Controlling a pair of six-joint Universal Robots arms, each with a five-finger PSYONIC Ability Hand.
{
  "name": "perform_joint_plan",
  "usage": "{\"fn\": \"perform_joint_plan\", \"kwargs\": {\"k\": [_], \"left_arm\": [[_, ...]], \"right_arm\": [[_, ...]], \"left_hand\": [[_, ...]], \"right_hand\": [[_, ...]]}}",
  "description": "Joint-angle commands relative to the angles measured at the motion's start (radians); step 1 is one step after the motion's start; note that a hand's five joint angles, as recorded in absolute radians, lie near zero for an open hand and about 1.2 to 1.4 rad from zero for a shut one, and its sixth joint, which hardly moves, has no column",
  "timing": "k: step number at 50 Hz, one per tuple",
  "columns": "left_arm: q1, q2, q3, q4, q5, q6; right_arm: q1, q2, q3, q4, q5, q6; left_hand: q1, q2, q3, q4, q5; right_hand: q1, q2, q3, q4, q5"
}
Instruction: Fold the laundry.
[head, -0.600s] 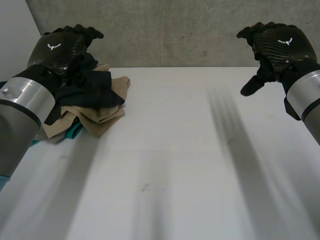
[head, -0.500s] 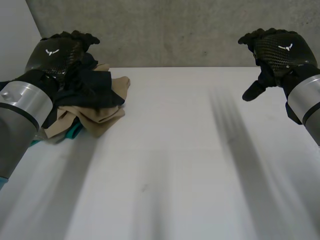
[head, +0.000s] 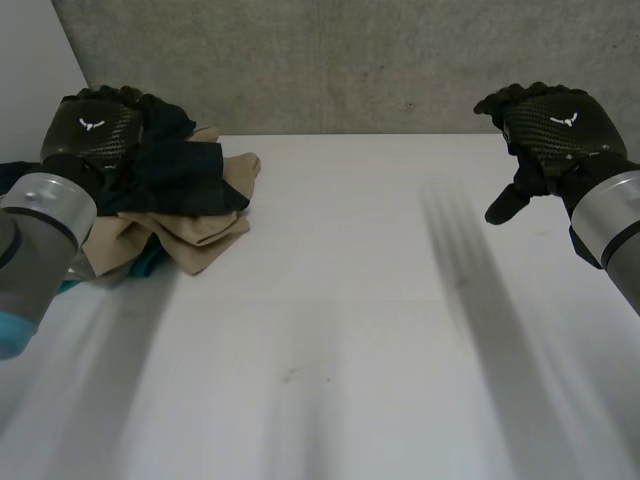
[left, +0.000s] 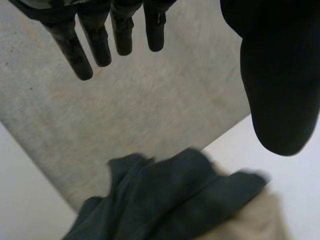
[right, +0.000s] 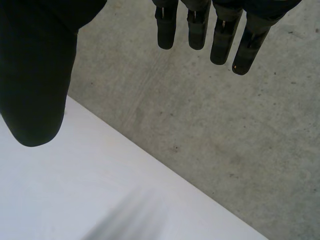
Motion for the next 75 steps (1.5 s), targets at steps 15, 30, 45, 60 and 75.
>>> {"fn": "perform_joint_plan", "kwargs": {"k": [15,30,45,60,75], "left_arm": [[0.18,-0.672,0.492,0.229,0.015,0.253],[0.072,-0.437,0.453,0.413,-0.03,0.234],[-0.338,-0.15,0.29,0.34,-0.03,0.026],[-0.547,-0.316,0.206,-0.036,-0.026,-0.069],[-0.377,-0.1,-0.004,-0.05,-0.106,-0.069]], "right_arm": [[-0.013,0.017,0.07,-0.009,-0.006,-0.031],[-0.055,0.043,0.074,-0.009,-0.013,-0.034],[-0.078,0.04,0.065,-0.009,-0.014,-0.033],[-0.107,0.04,0.068,-0.009,-0.016,-0.031],[-0.085,0.04,0.123,0.028,-0.151,-0.209]], "left_hand": [[0.552,0.551,0.548,0.555,0.536],[1.193,1.192,1.189,1.196,1.177],[1.193,1.192,1.189,1.196,1.177],[-0.019,-0.02,-0.023,-0.016,-0.035],[0.049,0.047,0.044,0.051,0.033]], "right_hand": [[-0.02,-0.042,-0.035,-0.056,-0.056],[-0.02,-0.042,-0.035,-0.056,-0.056],[-0.02,-0.042,-0.035,-0.056,-0.056],[-0.02,-0.042,-0.035,-0.056,-0.056],[-0.02,-0.042,-0.035,-0.056,-0.056]]}}
